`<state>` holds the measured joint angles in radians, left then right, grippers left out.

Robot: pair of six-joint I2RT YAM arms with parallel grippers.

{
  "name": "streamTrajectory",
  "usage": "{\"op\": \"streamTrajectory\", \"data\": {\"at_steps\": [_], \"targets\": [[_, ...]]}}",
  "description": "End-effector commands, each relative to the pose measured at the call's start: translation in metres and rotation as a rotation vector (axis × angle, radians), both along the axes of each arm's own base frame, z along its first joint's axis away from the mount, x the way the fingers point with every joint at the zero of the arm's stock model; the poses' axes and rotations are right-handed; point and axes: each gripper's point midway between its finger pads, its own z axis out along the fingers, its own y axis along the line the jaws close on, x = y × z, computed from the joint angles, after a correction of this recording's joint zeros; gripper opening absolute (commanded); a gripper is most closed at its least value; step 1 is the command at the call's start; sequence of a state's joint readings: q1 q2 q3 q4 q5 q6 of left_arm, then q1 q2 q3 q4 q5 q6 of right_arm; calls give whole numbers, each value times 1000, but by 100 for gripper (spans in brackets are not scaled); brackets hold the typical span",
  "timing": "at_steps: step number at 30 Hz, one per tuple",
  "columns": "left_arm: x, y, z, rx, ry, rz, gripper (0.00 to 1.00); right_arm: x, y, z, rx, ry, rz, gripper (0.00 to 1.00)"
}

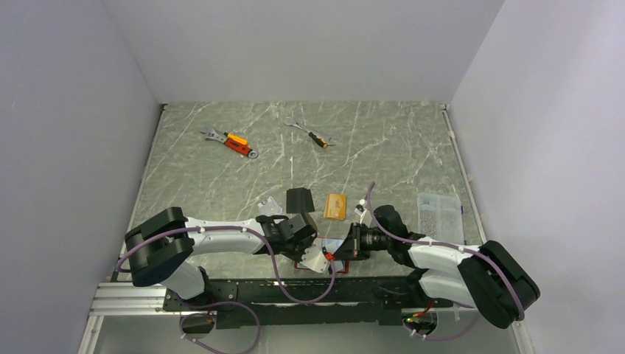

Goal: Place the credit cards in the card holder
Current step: Insert the credit card into the card holder.

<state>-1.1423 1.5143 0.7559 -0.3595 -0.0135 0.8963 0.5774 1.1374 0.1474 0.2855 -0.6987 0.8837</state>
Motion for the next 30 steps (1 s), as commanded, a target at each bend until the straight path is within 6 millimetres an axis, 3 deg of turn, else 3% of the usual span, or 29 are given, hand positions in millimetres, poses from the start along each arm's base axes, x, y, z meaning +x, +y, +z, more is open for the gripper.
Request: {"op": "streamTrajectory", "data": {"at_steps": [1, 13, 30], "targets": [[-6, 14, -10, 49, 25, -3, 0, 1, 6, 9, 63, -24, 10, 0], [-6, 13, -9, 47, 23, -6, 0, 4, 6, 2, 30, -4, 13, 0], [-7, 16, -11, 49, 24, -6, 0, 16, 14, 7, 43, -22, 10, 0]]}}
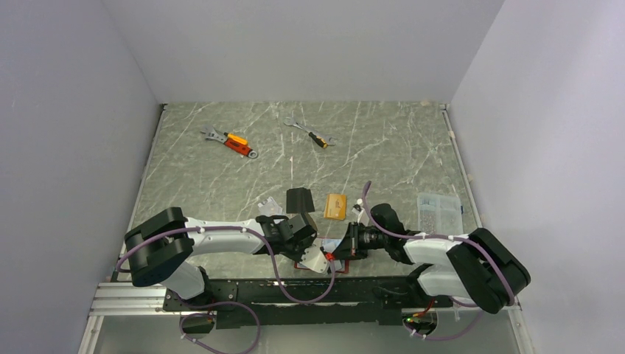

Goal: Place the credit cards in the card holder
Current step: Insert the credit card into the card holder.

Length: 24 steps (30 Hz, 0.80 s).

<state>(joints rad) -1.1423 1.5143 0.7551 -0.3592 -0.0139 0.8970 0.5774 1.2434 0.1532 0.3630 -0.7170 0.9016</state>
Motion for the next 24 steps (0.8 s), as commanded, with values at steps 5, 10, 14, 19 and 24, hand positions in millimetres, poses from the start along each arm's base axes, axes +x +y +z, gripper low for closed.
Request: {"op": "streamTrajectory", "data": {"at_steps": [5, 10, 14, 19, 24], "targets": [[-8, 17, -11, 52, 25, -8, 0, 19, 13, 14, 41, -60, 2, 0], [-7, 17, -9, 46, 21, -6, 0, 22, 16, 11, 31, -51, 0, 0], [-7, 18, -9, 47, 18, -8, 0, 24, 17, 9, 21, -45, 0, 0], [-8, 18, -10, 48, 22, -9, 0, 28, 19, 8, 20, -52, -16, 0], [-12, 21, -13, 57, 27, -16, 0, 33, 20, 5, 8, -55, -53, 0]]}}
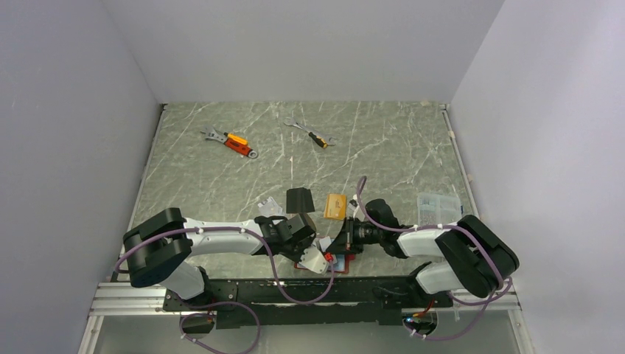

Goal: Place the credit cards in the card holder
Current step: Insert the credit card into the card holder.

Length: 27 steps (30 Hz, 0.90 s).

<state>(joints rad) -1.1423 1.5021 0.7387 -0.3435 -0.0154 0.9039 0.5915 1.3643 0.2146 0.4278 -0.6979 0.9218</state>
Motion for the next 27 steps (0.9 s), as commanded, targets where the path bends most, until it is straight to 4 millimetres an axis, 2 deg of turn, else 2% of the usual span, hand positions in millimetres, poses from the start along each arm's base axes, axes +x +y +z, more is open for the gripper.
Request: {"op": "streamTrajectory", "data": {"at_steps": [1, 9, 14, 27], "targets": [[-15, 20, -14, 66, 43, -18, 0, 18, 8, 5, 7, -59, -53, 0], [-48, 21, -16, 63, 85, -130, 0, 17, 4, 5, -27, -72, -101, 0], [-62, 16, -15, 60, 98, -168, 0, 15, 2, 2, -40, -69, -107, 0], [-70, 17, -24, 82, 102, -196, 0, 3, 4, -16, -95, -33, -125, 0]]}}
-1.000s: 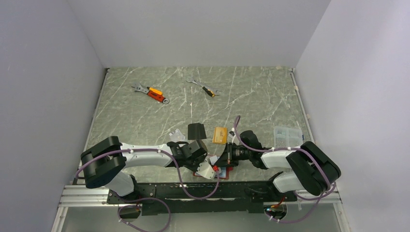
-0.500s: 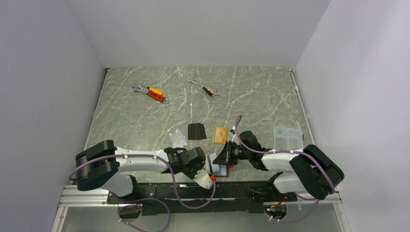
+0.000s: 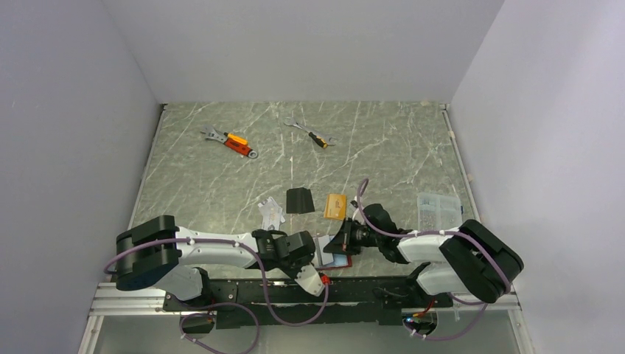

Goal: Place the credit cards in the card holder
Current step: Insert the credit card into the card holder.

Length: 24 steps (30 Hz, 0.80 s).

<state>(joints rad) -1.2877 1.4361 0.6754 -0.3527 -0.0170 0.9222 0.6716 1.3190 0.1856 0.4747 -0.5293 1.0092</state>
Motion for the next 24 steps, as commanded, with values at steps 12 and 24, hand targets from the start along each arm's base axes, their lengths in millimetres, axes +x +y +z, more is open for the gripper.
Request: {"op": "streamTrajectory", "data": {"at_steps": [12, 24], "targets": [[-24, 24, -27, 87, 86, -35, 0, -11, -9, -32, -240, 23, -98, 32], [-1, 26, -4, -52, 86, 65, 0, -12, -14, -11, -419, -6, -74, 55]]}}
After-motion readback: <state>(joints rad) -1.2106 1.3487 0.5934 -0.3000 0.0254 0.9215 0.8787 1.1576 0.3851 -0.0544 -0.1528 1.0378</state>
